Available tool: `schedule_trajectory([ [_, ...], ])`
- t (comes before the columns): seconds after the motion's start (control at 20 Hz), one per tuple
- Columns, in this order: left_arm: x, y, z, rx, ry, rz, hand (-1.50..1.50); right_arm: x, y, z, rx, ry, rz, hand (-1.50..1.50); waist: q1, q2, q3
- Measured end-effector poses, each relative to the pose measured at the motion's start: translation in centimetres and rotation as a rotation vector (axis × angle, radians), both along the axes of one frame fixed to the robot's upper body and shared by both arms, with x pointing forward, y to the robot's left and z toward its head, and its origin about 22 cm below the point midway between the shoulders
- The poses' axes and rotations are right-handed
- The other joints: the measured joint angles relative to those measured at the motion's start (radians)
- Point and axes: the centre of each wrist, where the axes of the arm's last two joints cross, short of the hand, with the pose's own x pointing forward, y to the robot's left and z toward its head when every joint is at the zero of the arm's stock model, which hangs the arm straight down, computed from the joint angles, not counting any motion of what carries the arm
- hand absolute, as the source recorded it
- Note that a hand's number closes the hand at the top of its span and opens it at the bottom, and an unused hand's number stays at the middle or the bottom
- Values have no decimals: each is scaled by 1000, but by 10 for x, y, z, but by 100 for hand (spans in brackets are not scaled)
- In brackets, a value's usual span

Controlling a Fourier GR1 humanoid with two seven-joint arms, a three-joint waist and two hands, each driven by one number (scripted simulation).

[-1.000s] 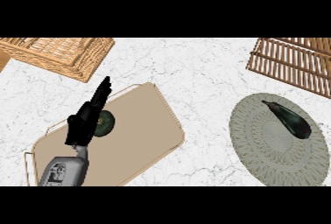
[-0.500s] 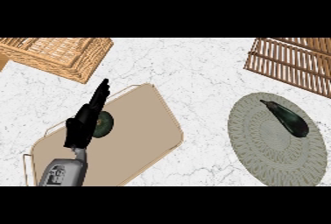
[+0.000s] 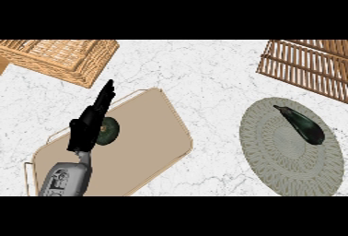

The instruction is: Pick the lemon from the placemat and place it in the tiered shelf

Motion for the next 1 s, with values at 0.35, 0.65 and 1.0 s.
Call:
schedule_trajectory([
  [0.35, -5, 1, 2, 1, 3, 1, 0, -33, -13, 44, 82, -249, -43, -150, -7, -5, 0],
  [0.65, -10, 6, 1, 2, 8, 30, 0, -84, -42, 69, 184, -293, -133, -150, -27, -10, -1],
  [1.0, -13, 16, -6, 4, 18, 52, 0, -160, -73, 76, 280, -169, -164, -150, -58, -16, 0],
])
